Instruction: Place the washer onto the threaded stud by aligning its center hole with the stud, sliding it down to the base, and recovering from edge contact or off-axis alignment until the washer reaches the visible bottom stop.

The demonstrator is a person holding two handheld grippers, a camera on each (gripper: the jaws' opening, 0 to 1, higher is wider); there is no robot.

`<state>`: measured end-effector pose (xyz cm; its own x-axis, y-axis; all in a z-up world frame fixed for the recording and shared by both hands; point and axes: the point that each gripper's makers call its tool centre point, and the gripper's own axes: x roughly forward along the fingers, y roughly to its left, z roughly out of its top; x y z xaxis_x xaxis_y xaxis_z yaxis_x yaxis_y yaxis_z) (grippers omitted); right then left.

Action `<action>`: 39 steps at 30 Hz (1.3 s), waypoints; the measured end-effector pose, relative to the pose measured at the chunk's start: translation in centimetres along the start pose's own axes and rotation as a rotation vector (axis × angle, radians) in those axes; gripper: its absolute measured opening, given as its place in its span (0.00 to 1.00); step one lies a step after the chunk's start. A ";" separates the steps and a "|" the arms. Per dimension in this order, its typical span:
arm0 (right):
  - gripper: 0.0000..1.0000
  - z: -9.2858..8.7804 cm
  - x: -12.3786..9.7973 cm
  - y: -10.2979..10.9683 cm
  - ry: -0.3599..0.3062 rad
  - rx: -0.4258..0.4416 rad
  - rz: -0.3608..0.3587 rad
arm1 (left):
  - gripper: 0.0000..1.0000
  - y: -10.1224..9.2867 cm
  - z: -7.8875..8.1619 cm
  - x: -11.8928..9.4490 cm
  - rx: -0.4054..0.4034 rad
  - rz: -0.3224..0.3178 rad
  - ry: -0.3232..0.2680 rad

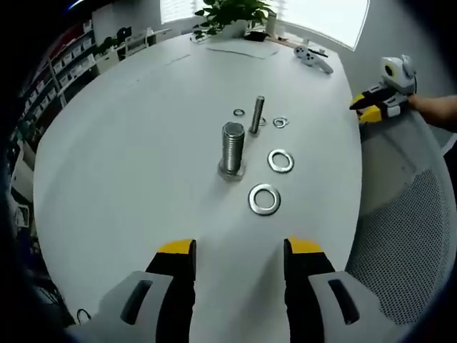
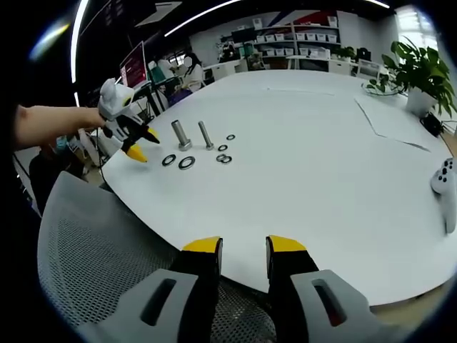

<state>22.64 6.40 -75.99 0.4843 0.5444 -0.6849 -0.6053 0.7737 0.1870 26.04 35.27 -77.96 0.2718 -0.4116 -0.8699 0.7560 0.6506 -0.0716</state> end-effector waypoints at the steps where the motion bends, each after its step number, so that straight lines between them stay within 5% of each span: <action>1: 0.27 0.0 0.0 0.0 0.002 0.000 -0.001 | 0.48 -0.3 0.4 0.2 0.013 -0.010 0.002; 20: 0.27 -0.1 0.0 -0.1 0.006 0.008 -0.006 | 0.42 -3.1 2.4 2.8 0.185 -0.091 0.071; 25: 0.27 -0.4 0.2 -0.1 0.030 0.006 -0.008 | 0.35 -2.9 2.0 3.2 0.360 -0.066 0.111; 27: 0.27 -0.5 0.2 -0.1 0.038 0.001 -0.008 | 0.35 -2.9 2.3 3.1 0.322 -0.073 0.120; 39: 0.27 -0.5 0.2 -0.2 0.034 0.006 -0.009 | 0.31 -2.6 2.8 3.4 0.385 -0.081 0.209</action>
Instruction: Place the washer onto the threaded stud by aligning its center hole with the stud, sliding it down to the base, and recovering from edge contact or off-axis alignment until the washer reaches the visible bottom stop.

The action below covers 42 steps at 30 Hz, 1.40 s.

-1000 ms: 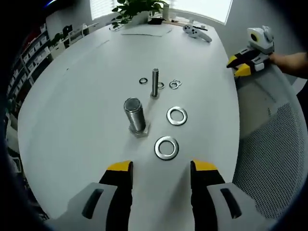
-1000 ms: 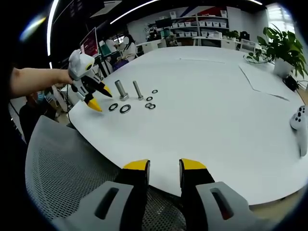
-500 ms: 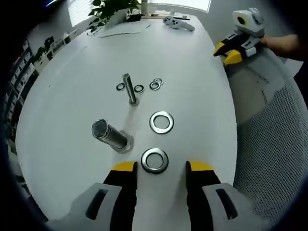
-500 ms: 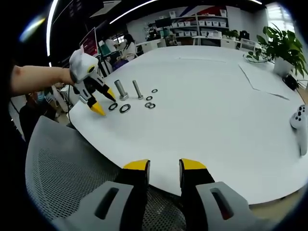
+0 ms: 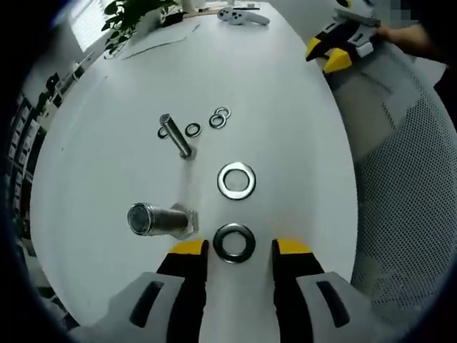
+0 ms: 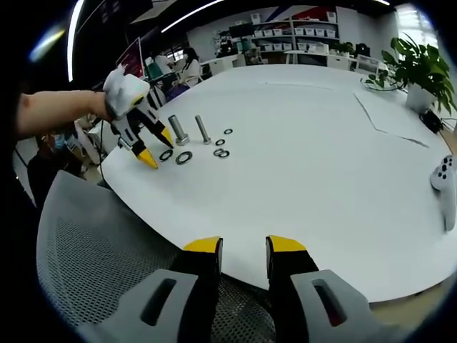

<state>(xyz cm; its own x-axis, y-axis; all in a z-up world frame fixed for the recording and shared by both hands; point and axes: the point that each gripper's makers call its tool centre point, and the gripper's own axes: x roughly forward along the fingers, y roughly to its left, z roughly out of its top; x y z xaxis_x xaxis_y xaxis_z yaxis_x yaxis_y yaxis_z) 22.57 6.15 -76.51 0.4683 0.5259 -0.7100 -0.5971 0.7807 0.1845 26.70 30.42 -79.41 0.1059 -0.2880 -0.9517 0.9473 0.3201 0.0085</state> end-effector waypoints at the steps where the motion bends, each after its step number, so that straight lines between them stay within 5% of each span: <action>1: 0.27 0.0 0.0 0.0 0.001 0.000 0.000 | 0.29 0.2 0.0 0.0 -0.001 0.001 0.004; 15: 0.27 0.2 -0.1 0.0 -0.014 0.005 -0.001 | 0.21 0.3 -0.2 0.1 0.028 0.004 0.060; 27: 0.27 0.3 -0.1 -0.1 -0.022 0.009 -0.007 | 0.20 0.2 -0.2 0.0 0.026 0.041 0.014; 42: 0.27 0.4 -0.1 -0.1 -0.025 0.009 -0.009 | 0.19 0.4 0.4 -0.4 -0.021 0.177 -0.092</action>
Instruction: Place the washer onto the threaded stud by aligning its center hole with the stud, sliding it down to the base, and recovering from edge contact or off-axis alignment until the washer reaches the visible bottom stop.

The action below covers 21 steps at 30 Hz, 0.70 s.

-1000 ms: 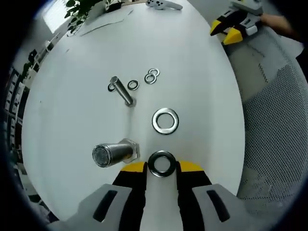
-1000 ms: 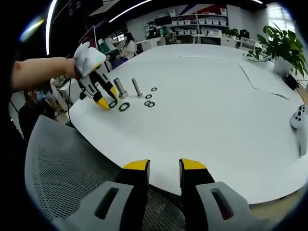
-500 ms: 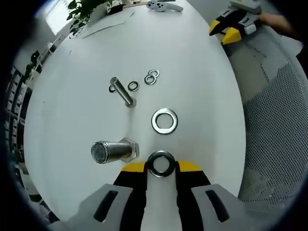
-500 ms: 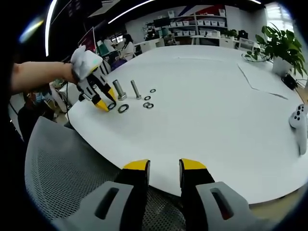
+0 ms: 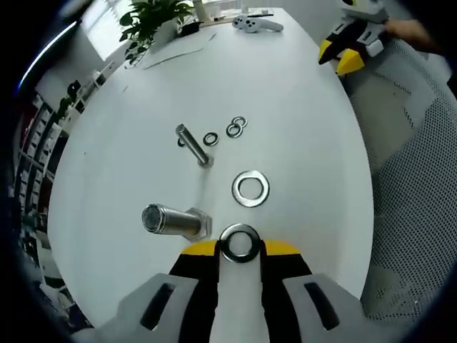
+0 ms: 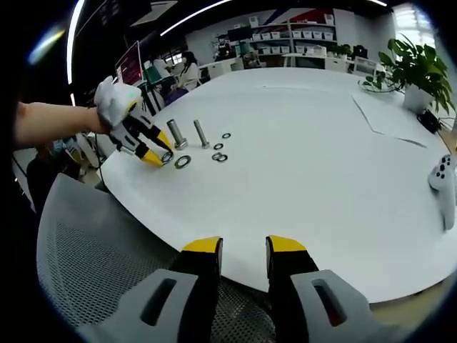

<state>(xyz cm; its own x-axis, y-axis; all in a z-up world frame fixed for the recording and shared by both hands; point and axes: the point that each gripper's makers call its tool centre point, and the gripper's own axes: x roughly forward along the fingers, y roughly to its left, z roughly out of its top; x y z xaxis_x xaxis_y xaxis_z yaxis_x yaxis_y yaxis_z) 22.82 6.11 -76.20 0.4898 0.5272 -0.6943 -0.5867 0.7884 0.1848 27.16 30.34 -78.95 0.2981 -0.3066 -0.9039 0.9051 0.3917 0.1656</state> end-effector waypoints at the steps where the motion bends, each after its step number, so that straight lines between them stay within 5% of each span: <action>1: 0.27 0.0 0.0 0.0 0.000 0.000 0.000 | 0.19 0.1 0.0 -0.1 -0.009 0.003 -0.004; 21: 0.27 0.0 0.0 -0.1 -0.002 0.002 -0.002 | 0.19 0.7 1.0 -2.5 -0.018 0.030 -0.042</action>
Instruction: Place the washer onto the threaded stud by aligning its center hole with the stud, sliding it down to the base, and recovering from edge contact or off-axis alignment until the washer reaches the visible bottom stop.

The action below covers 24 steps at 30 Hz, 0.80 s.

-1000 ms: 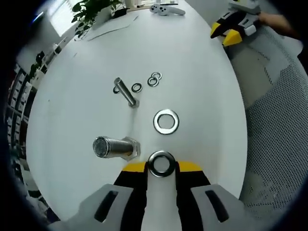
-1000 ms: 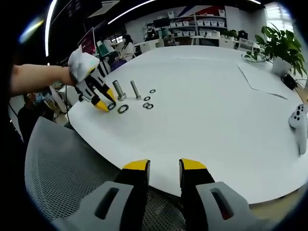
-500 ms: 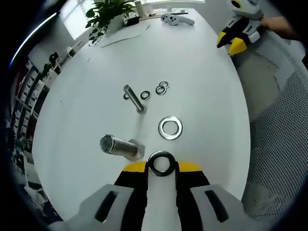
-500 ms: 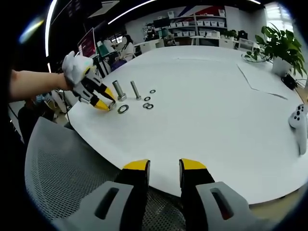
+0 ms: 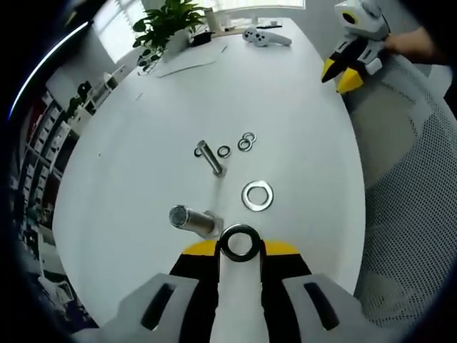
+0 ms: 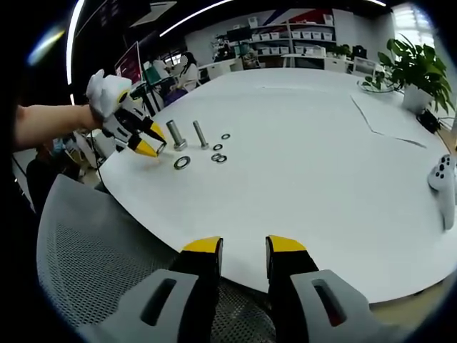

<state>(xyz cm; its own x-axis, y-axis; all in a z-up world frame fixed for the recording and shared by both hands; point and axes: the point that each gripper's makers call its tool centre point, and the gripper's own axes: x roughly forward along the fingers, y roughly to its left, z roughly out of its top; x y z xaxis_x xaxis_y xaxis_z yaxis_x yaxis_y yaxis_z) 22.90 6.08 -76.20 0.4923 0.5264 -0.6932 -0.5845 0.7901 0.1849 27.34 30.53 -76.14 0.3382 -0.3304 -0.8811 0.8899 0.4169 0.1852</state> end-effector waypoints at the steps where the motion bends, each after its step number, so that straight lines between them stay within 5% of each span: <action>1: 0.27 0.0 0.0 0.0 0.001 -0.001 0.000 | 0.19 0.0 0.1 -0.2 0.000 0.002 -0.003; 24: 0.27 -0.2 0.0 0.1 0.009 0.003 0.005 | 0.19 2.4 2.3 -2.7 0.072 0.053 -0.029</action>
<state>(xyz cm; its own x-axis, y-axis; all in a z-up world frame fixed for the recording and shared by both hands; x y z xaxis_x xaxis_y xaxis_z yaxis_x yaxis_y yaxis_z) 22.69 6.07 -76.30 0.4839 0.5273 -0.6984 -0.5847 0.7886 0.1903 29.31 30.46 -72.28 0.3935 -0.3339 -0.8565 0.8897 0.3728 0.2634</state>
